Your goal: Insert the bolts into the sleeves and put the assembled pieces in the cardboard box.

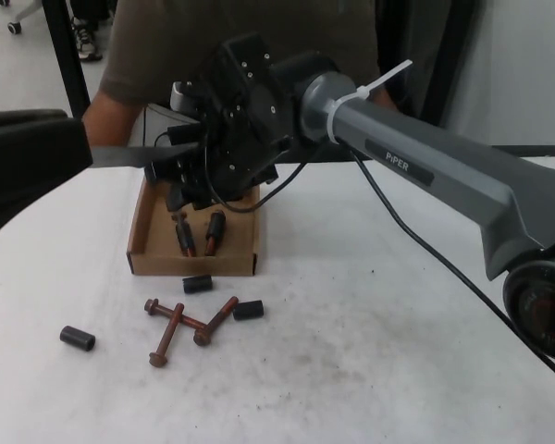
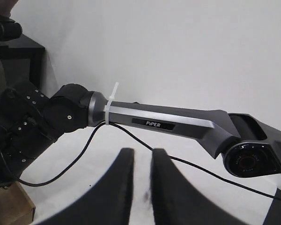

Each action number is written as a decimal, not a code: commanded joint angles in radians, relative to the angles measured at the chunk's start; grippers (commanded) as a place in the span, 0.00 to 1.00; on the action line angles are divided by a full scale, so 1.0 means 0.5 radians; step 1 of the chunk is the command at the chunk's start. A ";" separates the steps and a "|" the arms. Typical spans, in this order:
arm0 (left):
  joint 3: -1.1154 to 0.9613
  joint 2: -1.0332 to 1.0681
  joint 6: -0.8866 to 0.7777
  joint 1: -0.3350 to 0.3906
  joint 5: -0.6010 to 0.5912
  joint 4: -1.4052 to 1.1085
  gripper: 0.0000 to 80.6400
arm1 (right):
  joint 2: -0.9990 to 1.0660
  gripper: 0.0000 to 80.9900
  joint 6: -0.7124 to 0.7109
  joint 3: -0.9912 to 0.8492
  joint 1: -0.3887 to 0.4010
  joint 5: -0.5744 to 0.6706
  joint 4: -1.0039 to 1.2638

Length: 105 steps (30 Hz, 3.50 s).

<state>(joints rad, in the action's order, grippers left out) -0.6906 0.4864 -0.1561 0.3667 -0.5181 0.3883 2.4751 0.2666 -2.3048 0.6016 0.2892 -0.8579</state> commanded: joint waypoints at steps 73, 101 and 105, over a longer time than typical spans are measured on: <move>0.002 -0.014 0.016 0.009 0.214 0.399 0.17 | -2.620 0.41 1.159 2.753 0.472 -0.296 0.422; 0.002 -0.014 0.016 0.009 0.214 0.399 0.17 | -1.098 0.39 2.783 2.191 0.133 -0.235 1.506; 0.002 -0.014 0.016 0.009 0.214 0.399 0.17 | -1.098 0.39 2.773 2.191 0.131 -0.176 1.428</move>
<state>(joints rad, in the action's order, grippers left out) -0.6906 0.4864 -0.1517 0.3667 -0.4162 0.5939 1.9275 1.6546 -1.1990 0.6688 0.1724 -0.1107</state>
